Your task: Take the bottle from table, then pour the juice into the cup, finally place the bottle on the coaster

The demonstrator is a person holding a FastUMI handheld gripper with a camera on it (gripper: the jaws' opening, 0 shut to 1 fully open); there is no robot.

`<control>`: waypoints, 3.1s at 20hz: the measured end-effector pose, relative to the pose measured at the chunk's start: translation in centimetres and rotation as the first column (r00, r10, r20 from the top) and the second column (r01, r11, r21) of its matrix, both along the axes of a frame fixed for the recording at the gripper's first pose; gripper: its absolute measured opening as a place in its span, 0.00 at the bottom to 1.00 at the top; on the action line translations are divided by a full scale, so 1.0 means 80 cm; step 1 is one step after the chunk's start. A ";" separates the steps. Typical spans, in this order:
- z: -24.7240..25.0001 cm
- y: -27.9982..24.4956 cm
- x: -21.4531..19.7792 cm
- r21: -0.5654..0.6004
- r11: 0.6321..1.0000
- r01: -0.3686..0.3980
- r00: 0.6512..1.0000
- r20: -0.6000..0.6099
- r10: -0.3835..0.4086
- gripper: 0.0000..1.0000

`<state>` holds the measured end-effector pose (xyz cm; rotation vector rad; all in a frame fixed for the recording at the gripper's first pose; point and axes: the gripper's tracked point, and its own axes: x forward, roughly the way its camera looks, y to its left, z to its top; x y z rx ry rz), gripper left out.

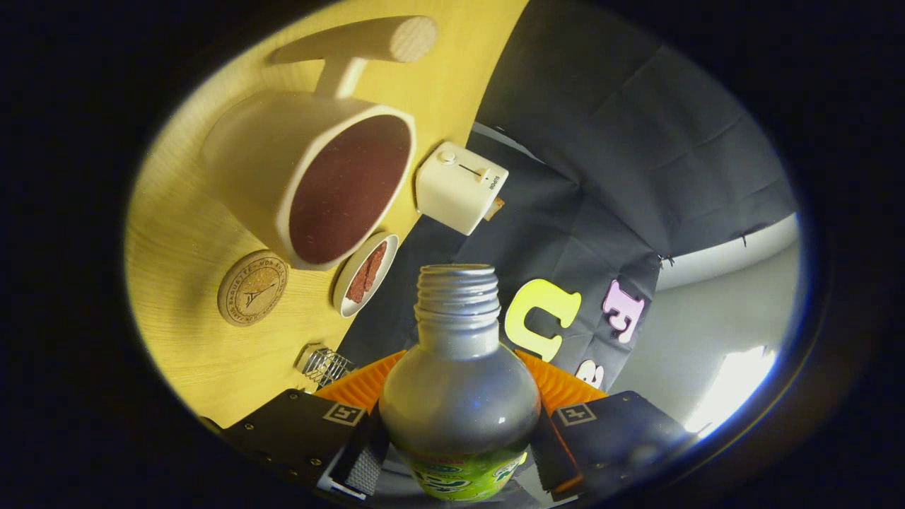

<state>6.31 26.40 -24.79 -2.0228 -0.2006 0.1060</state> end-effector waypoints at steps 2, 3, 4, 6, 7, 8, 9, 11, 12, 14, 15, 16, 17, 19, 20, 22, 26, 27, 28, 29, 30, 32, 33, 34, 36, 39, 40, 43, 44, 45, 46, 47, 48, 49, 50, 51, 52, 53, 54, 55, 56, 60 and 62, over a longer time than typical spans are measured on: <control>-0.001 -0.008 -0.003 0.082 0.997 0.011 1.000 -0.008 -0.010 0.82; 0.002 -0.010 -0.004 0.126 0.992 0.014 1.000 -0.011 -0.012 0.82; 0.005 -0.012 -0.006 0.166 0.986 0.014 1.000 -0.012 -0.012 0.82; 0.013 -0.013 -0.007 0.238 0.971 0.014 1.000 -0.003 -0.014 0.82; 0.015 -0.016 -0.008 0.278 0.961 0.018 1.000 0.000 -0.019 0.82; 0.017 -0.020 -0.008 0.326 0.945 0.026 1.000 -0.003 -0.026 0.82; 0.022 -0.024 -0.008 0.381 0.924 0.035 0.999 -0.005 -0.035 0.82; 0.030 -0.034 -0.007 0.498 0.865 0.057 0.998 -0.018 -0.055 0.82; 0.034 -0.037 -0.005 0.548 0.833 0.072 0.997 -0.033 -0.065 0.82; 0.031 -0.046 -0.008 0.646 0.755 0.113 0.993 -0.089 -0.072 0.82; 0.028 -0.046 -0.007 0.688 0.714 0.128 0.991 -0.119 -0.064 0.82; 0.027 -0.051 -0.010 0.719 0.681 0.142 0.989 -0.136 -0.063 0.82; 0.028 -0.055 -0.012 0.745 0.650 0.150 0.987 -0.146 -0.061 0.82; 0.032 -0.062 -0.015 0.790 0.595 0.149 0.988 -0.147 -0.052 0.82; 0.032 -0.067 -0.015 0.811 0.565 0.148 0.988 -0.146 -0.050 0.82; 0.029 -0.076 -0.014 0.864 0.476 0.167 0.985 -0.162 -0.052 0.82; 0.021 -0.091 -0.006 0.948 0.207 0.242 0.970 -0.241 -0.033 0.82; 0.018 -0.088 -0.001 0.953 0.144 0.265 0.963 -0.268 -0.002 0.82; 0.014 -0.092 0.004 0.952 0.082 0.296 0.955 -0.297 0.005 0.82; 0.006 -0.094 0.005 0.943 0.026 0.333 0.943 -0.333 0.025 0.82; 0.001 -0.092 0.008 0.933 -0.036 0.357 0.933 -0.355 0.059 0.82; 0.000 -0.093 0.013 0.911 -0.146 0.385 0.922 -0.373 0.107 0.83; 0.004 -0.091 0.015 0.901 -0.192 0.389 0.920 -0.370 0.129 0.82; 0.007 -0.090 0.016 0.892 -0.225 0.392 0.919 -0.366 0.149 0.82; 0.005 -0.090 0.023 0.874 -0.275 0.400 0.914 -0.359 0.190 0.82; 0.015 -0.071 0.027 0.831 -0.374 0.412 0.904 -0.319 0.286 0.82; 0.013 -0.066 0.029 0.823 -0.384 0.418 0.899 -0.314 0.305 0.82; 0.000 -0.070 0.040 0.835 -0.380 0.399 0.910 -0.309 0.275 0.82; -0.003 -0.072 0.045 0.840 -0.380 0.388 0.916 -0.305 0.261 0.82; -0.006 -0.070 0.050 0.841 -0.382 0.383 0.918 -0.302 0.256 0.82; -0.011 -0.069 0.054 0.844 -0.379 0.379 0.920 -0.301 0.250 0.82; -0.014 -0.071 0.059 0.849 -0.374 0.374 0.923 -0.299 0.242 0.82; -0.016 -0.069 0.063 0.853 -0.371 0.368 0.925 -0.296 0.237 0.82; -0.023 -0.068 0.067 0.855 -0.368 0.366 0.926 -0.297 0.232 0.82; -0.027 -0.067 0.072 0.854 -0.370 0.366 0.926 -0.297 0.232 0.82; -0.031 -0.063 0.075 0.851 -0.374 0.369 0.925 -0.299 0.233 0.82; -0.035 -0.062 0.078 0.848 -0.379 0.370 0.925 -0.300 0.234 0.82; -0.039 -0.060 0.082 0.845 -0.384 0.372 0.925 -0.302 0.233 0.82; -0.043 -0.058 0.086 0.843 -0.385 0.376 0.924 -0.305 0.232 0.82; -0.049 -0.057 0.089 0.843 -0.383 0.378 0.923 -0.309 0.230 0.82; -0.054 -0.058 0.092 0.844 -0.378 0.381 0.922 -0.316 0.224 0.82; -0.076 -0.059 0.106 0.840 -0.382 0.385 0.922 -0.328 0.208 0.82; -0.084 -0.060 0.111 0.847 -0.372 0.380 0.924 -0.328 0.196 0.82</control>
